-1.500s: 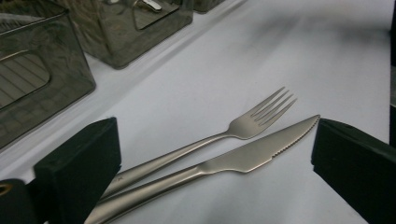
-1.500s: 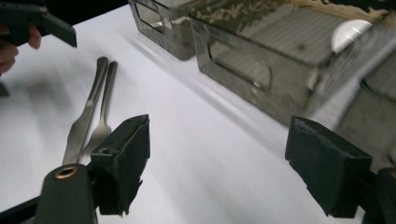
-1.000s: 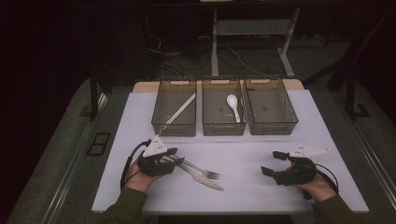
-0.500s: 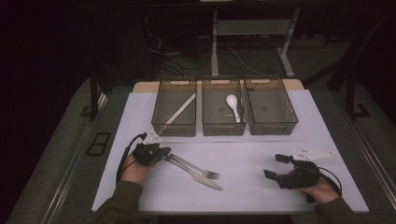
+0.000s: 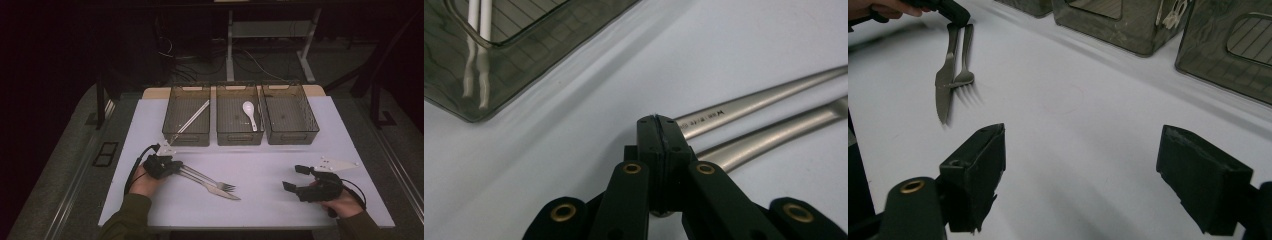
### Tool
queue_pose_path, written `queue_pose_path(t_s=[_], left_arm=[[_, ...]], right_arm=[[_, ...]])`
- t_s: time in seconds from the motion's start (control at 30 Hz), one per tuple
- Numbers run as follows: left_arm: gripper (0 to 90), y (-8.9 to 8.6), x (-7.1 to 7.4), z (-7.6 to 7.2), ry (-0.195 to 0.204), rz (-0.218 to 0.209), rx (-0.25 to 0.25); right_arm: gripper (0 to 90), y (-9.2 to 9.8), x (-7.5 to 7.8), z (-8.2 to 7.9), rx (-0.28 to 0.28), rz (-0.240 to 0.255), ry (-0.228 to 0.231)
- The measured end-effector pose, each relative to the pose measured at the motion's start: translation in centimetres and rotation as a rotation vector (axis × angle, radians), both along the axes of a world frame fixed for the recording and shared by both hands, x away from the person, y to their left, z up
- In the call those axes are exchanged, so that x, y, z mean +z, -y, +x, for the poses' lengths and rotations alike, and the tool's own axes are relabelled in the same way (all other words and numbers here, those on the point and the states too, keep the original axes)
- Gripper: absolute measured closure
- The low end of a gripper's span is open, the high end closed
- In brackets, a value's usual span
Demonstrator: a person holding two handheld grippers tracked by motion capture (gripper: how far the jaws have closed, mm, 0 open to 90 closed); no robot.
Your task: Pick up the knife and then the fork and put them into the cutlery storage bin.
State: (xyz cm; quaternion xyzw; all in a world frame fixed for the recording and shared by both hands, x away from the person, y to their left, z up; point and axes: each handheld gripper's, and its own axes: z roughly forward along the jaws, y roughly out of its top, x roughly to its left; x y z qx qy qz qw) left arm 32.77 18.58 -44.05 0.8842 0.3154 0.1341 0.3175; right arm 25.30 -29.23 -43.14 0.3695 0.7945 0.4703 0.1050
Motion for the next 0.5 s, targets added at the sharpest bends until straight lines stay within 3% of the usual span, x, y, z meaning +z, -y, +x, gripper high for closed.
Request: queue_pose_path(t_s=[0.13,0.5], left_arm=[[89.0,0.1,0.1,-0.3,-0.003,0.003,-0.018],[89.0,0.8,0.1,-1.3,-0.036,-0.006,-0.128]], right_arm=[[19.7,0.0,0.0,0.0,0.0,0.002,0.0],[19.7,0.0,0.0,0.0,0.001,0.004,-0.002]])
